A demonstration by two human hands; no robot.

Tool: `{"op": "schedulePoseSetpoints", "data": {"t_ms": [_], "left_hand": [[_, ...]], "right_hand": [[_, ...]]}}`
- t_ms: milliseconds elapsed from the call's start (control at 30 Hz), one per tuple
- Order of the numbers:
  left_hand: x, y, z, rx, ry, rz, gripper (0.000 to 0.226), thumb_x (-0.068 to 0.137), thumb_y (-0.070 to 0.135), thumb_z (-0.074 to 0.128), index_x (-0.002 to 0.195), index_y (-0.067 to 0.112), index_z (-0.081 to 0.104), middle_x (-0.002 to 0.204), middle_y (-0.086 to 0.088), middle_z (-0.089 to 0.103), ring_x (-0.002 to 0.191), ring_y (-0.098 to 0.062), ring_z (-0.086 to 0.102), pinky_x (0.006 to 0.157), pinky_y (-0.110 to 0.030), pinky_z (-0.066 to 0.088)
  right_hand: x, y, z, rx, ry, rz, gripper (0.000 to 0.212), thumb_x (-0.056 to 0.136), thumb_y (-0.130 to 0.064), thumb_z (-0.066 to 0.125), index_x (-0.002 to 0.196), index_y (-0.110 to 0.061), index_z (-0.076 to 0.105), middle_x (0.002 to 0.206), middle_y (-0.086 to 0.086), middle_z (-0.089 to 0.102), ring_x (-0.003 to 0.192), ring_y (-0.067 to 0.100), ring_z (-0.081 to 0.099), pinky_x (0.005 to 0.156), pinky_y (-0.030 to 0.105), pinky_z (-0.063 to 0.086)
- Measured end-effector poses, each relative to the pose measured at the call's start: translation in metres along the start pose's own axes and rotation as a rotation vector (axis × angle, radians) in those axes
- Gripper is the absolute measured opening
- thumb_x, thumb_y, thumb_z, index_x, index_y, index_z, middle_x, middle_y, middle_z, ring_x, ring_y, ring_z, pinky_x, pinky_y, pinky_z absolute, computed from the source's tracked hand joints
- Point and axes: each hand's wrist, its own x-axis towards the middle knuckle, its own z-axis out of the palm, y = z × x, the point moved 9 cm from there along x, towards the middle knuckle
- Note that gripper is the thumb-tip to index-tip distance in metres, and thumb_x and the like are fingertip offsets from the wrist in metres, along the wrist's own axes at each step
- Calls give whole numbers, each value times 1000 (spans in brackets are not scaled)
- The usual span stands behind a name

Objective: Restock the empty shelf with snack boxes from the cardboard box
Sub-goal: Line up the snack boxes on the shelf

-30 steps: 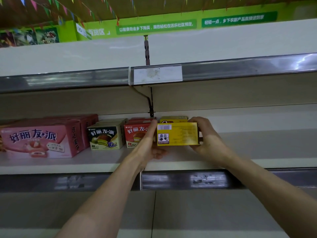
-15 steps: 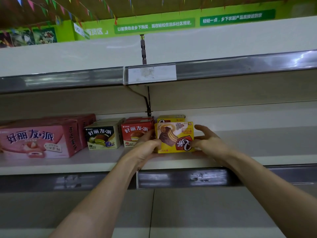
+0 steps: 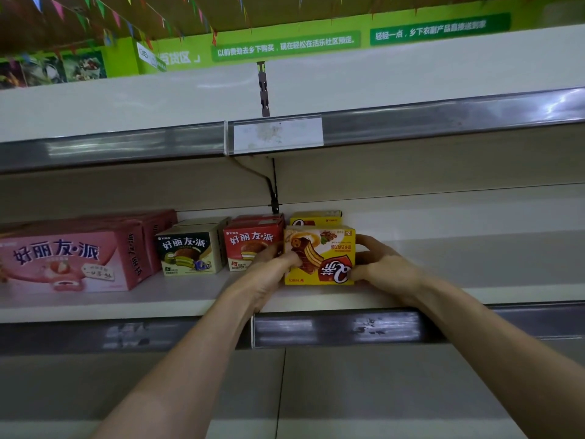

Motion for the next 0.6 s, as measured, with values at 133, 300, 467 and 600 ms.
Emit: {"op": "schedulePoseSetpoints", "data": {"t_ms": [133, 300, 467, 600], "left_hand": [[1, 7, -4, -21, 89, 72, 77, 47, 54, 87, 117, 36, 62, 116, 6, 70, 113, -19, 63, 108, -42, 40], [2, 11, -12, -61, 130, 121, 98, 43, 50, 92, 131, 37, 52, 119, 2, 69, 109, -23, 66, 100, -49, 48], [-6, 9, 6, -156, -13, 58, 82, 61, 14, 79, 136, 19, 48, 121, -10, 67, 107, -30, 66, 88, -57, 53], [-7, 9, 12, -40, -82, 44, 66, 58, 18, 79, 121, 18, 59, 109, -5, 72, 106, -25, 66, 97, -47, 50]], "right_hand": [[-1, -6, -7, 142, 83, -45, 57, 82, -10, 71, 133, -26, 49, 113, 6, 68, 106, 23, 64, 94, 41, 53], [-2, -5, -6, 405, 49, -34, 68, 82, -10, 73, 141, -16, 40, 115, 13, 67, 105, 26, 66, 95, 47, 52], [4, -1, 10, 316, -2, -1, 87, 73, -17, 81, 146, -15, 33, 117, 13, 67, 102, 24, 67, 91, 41, 54], [5, -8, 9, 197, -7, -11, 77, 67, -31, 84, 134, -28, 47, 116, 4, 68, 99, 21, 69, 90, 41, 54]]}}
